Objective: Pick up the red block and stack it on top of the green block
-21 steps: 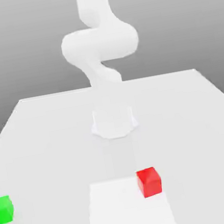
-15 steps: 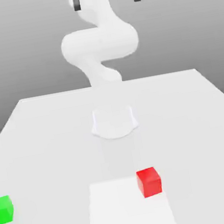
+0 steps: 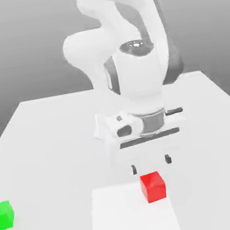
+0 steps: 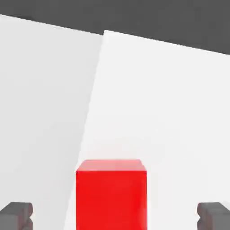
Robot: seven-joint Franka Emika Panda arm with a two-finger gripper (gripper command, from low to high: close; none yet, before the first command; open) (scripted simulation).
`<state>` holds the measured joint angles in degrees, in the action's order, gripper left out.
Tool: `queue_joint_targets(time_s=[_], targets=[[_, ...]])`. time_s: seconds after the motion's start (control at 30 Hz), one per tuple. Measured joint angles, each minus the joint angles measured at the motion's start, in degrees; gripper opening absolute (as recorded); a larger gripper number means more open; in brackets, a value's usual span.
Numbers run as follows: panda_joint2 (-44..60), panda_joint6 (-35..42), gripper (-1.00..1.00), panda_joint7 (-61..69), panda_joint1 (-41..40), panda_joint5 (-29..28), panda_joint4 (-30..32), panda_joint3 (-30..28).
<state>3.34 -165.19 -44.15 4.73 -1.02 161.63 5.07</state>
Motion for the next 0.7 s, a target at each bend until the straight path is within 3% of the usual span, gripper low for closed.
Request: queue_joint_targets(time_s=[0.13, 0.17, 0.4, 0.6, 0.7], targets=[[8.3, -7.1, 0.00, -1.4, 2.3, -2.0, -1.0, -2.8], [9.3, -8.0, -1.00, -1.7, 2.6, -2.3, -1.2, -3.1], [9.1, -7.7, -1.00, -1.8, 2.5, -2.5, -1.1, -3.0], [-2.0, 1.8, -1.00, 0.4, 2.2, 0.7, 0.5, -1.9], [-3.9, 5.6, -1.00, 3.6, 4.1, 2.2, -1.4, -5.8]])
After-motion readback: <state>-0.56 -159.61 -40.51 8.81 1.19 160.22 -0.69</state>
